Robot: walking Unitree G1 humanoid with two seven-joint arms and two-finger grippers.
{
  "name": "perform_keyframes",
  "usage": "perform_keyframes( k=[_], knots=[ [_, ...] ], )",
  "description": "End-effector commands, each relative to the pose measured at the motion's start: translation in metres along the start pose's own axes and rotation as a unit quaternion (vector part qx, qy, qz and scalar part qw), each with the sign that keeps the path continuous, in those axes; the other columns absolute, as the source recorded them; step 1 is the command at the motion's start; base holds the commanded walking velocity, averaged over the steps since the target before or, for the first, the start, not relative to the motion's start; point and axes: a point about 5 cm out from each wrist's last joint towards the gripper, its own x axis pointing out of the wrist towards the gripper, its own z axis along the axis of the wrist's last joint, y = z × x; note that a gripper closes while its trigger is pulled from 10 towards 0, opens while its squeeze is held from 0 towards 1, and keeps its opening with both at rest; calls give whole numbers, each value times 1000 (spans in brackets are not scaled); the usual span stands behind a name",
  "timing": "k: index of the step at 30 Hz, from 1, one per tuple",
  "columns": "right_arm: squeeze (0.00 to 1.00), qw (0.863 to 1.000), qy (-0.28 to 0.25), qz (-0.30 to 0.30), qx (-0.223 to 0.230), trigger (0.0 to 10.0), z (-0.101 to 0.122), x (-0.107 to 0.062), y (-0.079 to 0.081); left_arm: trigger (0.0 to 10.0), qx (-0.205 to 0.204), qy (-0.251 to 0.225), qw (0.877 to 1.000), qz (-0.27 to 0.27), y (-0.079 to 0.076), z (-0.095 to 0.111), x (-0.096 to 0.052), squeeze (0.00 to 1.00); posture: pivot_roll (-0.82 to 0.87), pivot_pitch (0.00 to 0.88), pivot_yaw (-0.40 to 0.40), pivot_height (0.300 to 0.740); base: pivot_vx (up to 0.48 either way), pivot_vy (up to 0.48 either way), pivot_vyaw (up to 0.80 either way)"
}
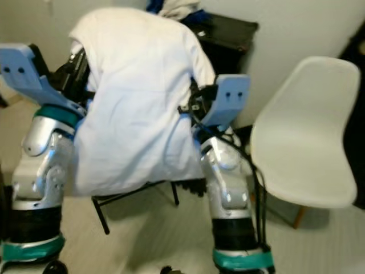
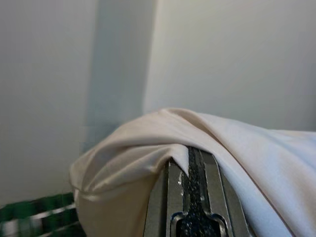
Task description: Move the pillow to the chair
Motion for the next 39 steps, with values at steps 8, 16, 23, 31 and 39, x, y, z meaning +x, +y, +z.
perform_keyframes(
  k=[8, 16, 23, 31, 39],
  knots=[
    [0, 998, -35, 54, -2, 10000, 14, 6, 23, 10000, -6, -29, 998, -59, -22, 9, 0, 0, 55, 0, -1, 740, 0, 0, -800],
    [0, 998, -28, 51, -5, 10000, 10, 2, 19, 10000, -21, 18, 994, -103, -33, -8, -9, 0, 51, 0, -6, 740, 0, 0, -800],
    [0, 998, -22, 50, -8, 10000, 7, 1, 17, 10000, -27, 50, 990, -128, -40, -17, -15, 0, 50, 0, -5, 740, 0, 0, -800],
    [0, 999, 15, 40, -26, 10000, -10, -10, 8, 10000, 1, 139, 977, -160, -53, -54, -38, 0, 50, 0, -11, 740, 0, 0, -800],
    [0, 995, 96, 12, -17, 10000, -49, -29, -9, 10000, 10, 211, 970, -123, -46, -88, -62, 0, 52, 0, -11, 740, 0, 0, -800]
  ],
)
